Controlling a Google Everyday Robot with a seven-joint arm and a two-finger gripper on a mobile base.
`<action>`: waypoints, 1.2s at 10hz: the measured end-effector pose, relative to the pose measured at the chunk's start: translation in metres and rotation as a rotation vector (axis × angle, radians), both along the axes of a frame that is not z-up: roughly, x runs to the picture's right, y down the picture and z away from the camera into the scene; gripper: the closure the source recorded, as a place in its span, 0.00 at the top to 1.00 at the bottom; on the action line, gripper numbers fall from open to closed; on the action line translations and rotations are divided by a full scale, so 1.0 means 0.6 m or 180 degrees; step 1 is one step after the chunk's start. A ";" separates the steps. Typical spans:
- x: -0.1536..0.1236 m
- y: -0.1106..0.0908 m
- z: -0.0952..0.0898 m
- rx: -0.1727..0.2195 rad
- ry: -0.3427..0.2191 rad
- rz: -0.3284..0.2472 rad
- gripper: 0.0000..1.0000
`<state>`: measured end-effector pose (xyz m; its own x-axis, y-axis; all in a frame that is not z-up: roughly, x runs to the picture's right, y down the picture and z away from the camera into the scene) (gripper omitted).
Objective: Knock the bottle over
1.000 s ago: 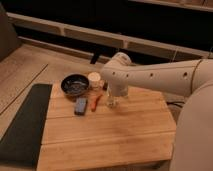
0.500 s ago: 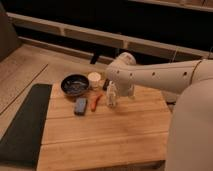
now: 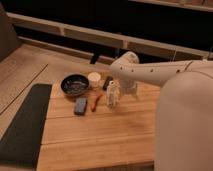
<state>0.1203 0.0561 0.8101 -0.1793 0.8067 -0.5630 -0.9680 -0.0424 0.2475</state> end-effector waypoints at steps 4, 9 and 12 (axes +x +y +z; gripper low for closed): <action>-0.047 0.001 0.046 -0.0166 -0.0282 -0.0151 0.65; -0.030 -0.126 0.065 0.0642 -0.0499 -0.0934 0.65; -0.035 -0.139 0.022 0.0955 -0.0603 -0.1113 0.65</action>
<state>0.0991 -0.0275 0.8231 0.2138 0.9318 -0.2932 -0.9637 0.2502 0.0926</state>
